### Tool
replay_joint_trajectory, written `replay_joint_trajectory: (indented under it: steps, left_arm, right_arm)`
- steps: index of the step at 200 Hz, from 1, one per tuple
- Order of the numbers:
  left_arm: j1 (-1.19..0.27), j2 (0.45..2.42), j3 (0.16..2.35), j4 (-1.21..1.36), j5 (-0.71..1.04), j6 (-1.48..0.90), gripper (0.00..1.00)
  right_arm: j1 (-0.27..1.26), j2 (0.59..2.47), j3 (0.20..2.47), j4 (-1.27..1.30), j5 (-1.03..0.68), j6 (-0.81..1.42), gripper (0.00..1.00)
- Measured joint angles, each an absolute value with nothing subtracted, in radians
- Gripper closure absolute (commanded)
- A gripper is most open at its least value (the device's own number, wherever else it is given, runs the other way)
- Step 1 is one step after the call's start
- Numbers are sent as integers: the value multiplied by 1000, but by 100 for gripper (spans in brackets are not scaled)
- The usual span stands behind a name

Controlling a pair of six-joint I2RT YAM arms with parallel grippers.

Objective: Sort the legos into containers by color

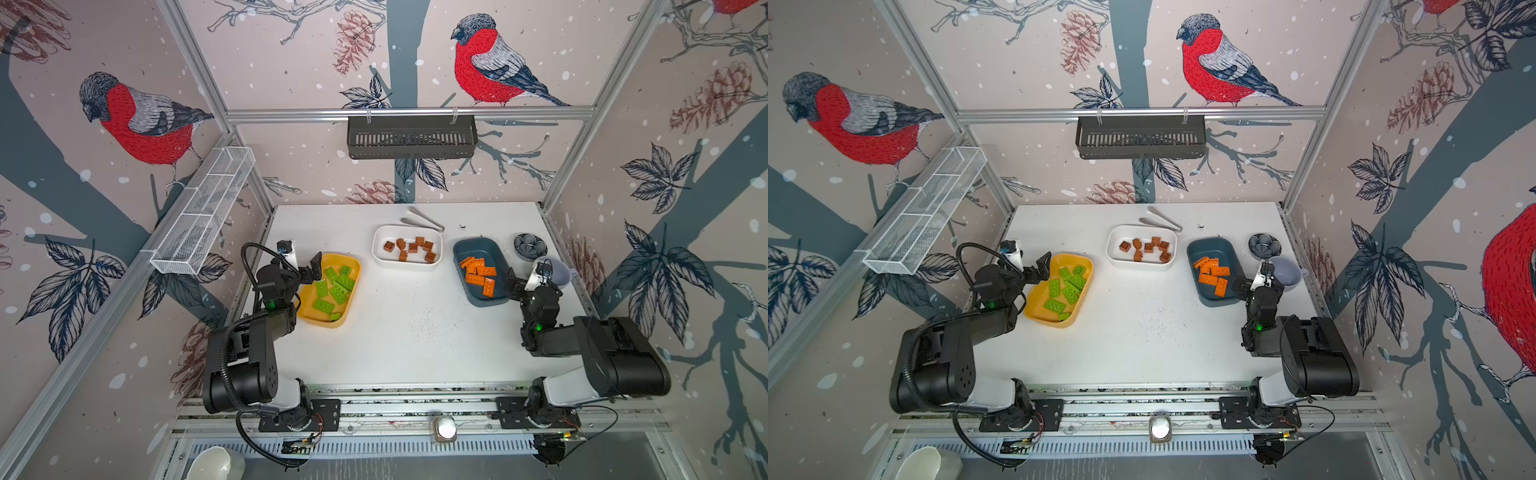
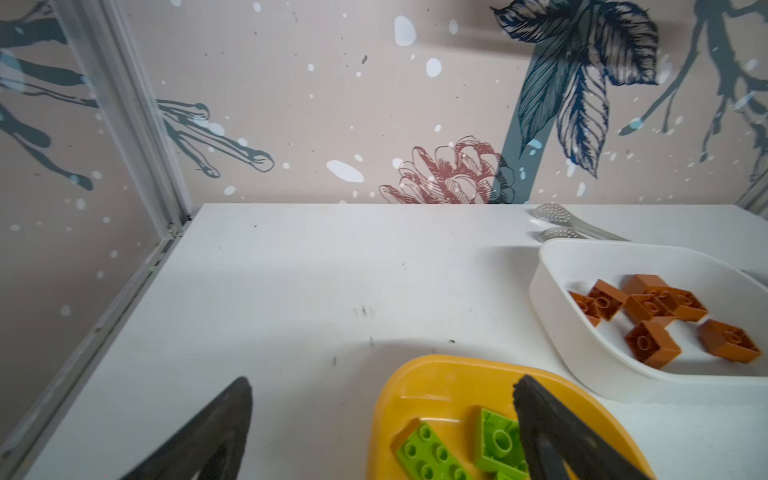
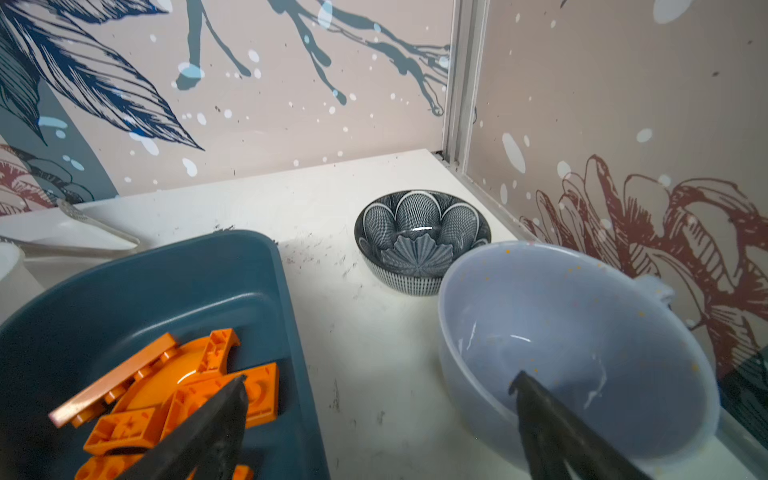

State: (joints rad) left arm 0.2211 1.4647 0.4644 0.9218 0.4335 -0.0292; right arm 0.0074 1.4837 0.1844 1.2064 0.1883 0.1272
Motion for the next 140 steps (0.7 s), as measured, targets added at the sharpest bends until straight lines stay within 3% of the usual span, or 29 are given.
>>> replay_joint_trajectory:
  steps: [52, 140]
  left_arm:
    - [208, 1519, 493, 965, 504, -102, 3]
    - [208, 1459, 487, 920, 459, -43, 3]
  right_arm:
    - [7, 1488, 195, 1212, 191, 125, 1]
    - [7, 1490, 204, 1210, 191, 123, 1]
